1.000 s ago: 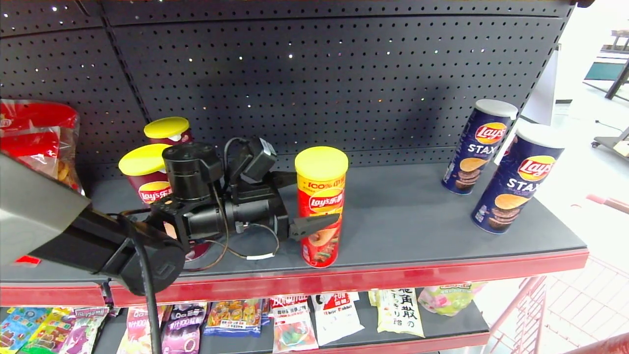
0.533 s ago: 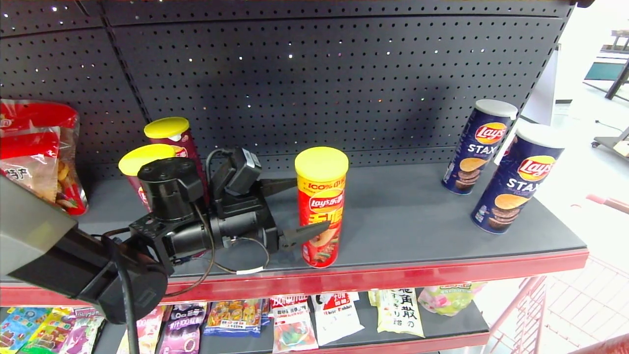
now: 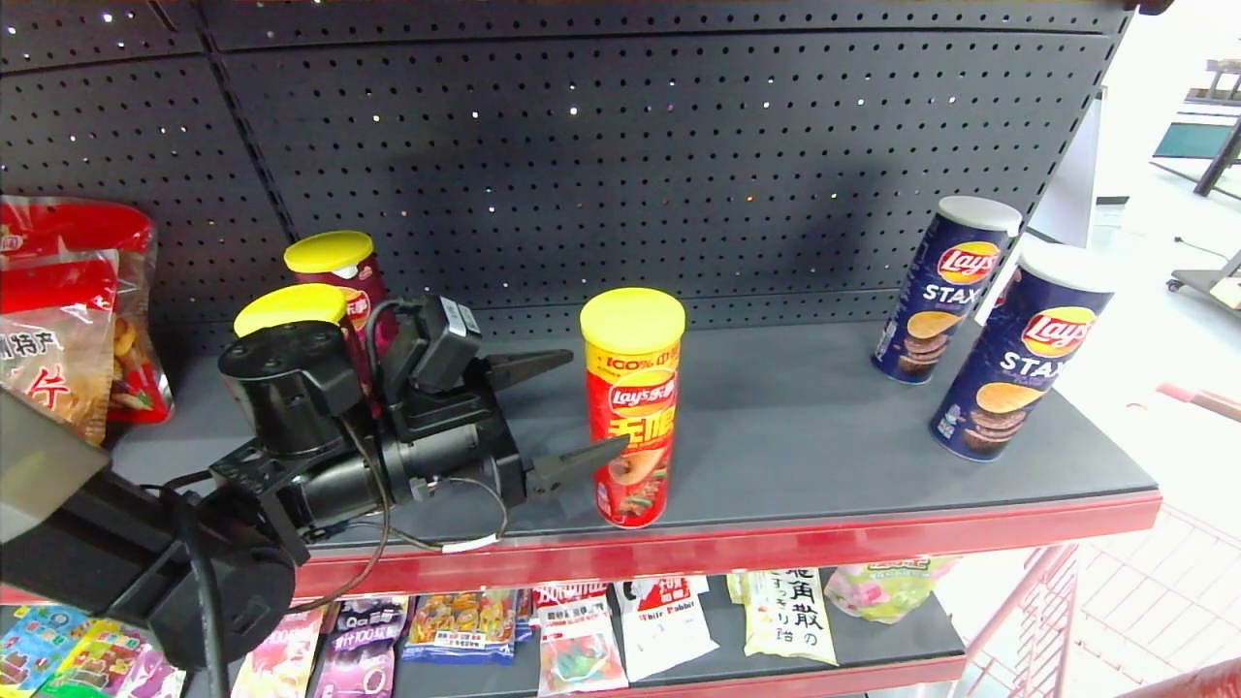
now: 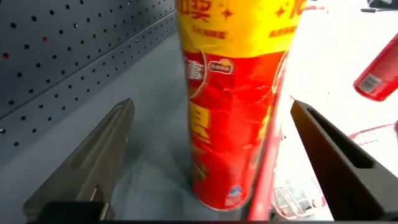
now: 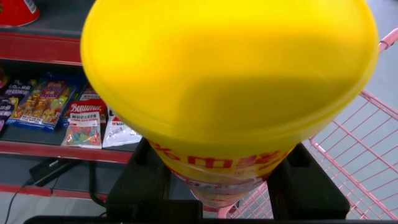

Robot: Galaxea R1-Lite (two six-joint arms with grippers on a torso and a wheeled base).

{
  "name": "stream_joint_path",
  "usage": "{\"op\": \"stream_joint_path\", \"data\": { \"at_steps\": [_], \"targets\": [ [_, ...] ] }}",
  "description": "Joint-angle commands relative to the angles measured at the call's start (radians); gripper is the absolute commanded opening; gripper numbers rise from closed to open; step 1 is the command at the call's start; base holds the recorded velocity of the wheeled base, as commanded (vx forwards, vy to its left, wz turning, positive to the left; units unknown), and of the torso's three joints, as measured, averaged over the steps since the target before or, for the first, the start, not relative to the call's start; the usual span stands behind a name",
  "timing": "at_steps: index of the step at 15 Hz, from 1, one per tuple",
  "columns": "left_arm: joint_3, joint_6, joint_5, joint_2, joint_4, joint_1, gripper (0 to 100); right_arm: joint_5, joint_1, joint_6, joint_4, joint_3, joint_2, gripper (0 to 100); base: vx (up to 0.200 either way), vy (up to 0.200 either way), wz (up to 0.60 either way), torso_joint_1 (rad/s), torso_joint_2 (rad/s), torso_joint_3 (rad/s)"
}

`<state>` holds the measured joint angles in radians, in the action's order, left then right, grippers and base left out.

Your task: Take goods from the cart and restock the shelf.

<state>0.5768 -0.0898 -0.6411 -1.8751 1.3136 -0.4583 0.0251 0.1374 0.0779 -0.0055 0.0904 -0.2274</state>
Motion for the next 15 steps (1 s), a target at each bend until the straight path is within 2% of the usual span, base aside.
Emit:
{"op": "stream_joint_path", "data": {
  "at_steps": [1, 3, 10, 13, 15],
  "targets": [
    [-0.025, 0.002, 0.001, 0.047, -0.001, 0.0, 100, 0.001, 0.001, 0.0, -0.001, 0.0, 0.0, 0, 0.0, 0.0, 0.0, 0.0, 0.0, 0.0],
    [-0.043, 0.002, 0.001, 0.077, -0.001, 0.0, 100, 0.004, 0.001, 0.0, -0.001, -0.001, 0.0, 0, 0.0, 0.0, 0.0, 0.0, 0.0, 0.0],
    [-0.252, 0.007, 0.021, 0.229, 0.001, 0.01, 100, -0.007, 0.008, 0.002, -0.001, 0.002, -0.026, 0, 0.0, 0.0, 0.0, 0.0, 0.0, 0.0],
    [-0.364, 0.004, 0.031, 0.333, -0.001, 0.012, 100, -0.014, 0.014, 0.003, -0.002, 0.086, -0.15, 0, 0.0, 0.0, 0.0, 0.0, 0.0, 0.0],
    [-0.44, 0.005, 0.09, 0.415, -0.007, 0.012, 100, -0.007, 0.014, 0.011, -0.002, 0.175, -0.265, 0, 0.0, 0.0, 0.0, 0.0, 0.0, 0.0]
  ]
}}
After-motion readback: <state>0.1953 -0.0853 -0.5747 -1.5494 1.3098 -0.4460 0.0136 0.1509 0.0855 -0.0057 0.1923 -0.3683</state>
